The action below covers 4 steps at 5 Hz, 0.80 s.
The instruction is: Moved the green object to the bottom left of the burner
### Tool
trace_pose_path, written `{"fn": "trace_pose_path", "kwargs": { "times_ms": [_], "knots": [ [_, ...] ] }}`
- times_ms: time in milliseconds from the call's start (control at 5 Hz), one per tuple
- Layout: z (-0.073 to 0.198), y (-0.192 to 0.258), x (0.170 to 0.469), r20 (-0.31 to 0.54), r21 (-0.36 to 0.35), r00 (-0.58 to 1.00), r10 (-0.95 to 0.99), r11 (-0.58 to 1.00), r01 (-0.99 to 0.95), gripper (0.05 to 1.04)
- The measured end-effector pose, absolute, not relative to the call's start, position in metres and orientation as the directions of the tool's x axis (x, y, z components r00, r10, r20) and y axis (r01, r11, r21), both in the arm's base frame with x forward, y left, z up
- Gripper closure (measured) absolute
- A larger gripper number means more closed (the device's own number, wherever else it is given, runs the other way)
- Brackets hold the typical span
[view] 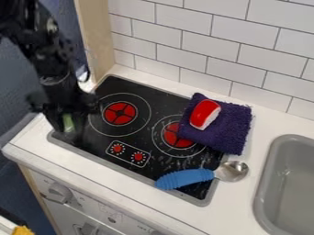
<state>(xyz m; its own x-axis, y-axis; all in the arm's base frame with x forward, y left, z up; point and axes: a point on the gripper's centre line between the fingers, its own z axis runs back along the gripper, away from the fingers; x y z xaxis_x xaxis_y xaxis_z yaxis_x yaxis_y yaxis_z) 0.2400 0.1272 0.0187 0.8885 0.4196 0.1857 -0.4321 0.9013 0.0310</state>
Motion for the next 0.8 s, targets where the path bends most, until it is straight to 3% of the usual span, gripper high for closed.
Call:
{"fn": "trace_pose_path", "kwargs": {
  "times_ms": [200,400,600,800],
  "knots": [
    [-0.0015,0.1293,0.2355,0.139,0.052,0.896,0.421,0.901,-0.431,0.66],
    [-0.0022,0.1339,0.2334,0.141,0.053,0.889,0.436,0.893,-0.447,0.579],
    [-0.0058,0.1364,0.2303,0.128,0.061,0.881,0.455,0.883,-0.465,0.263],
    [-0.0044,0.1353,0.2294,0.114,0.059,0.878,0.464,0.88,-0.472,0.073]
  ]
}}
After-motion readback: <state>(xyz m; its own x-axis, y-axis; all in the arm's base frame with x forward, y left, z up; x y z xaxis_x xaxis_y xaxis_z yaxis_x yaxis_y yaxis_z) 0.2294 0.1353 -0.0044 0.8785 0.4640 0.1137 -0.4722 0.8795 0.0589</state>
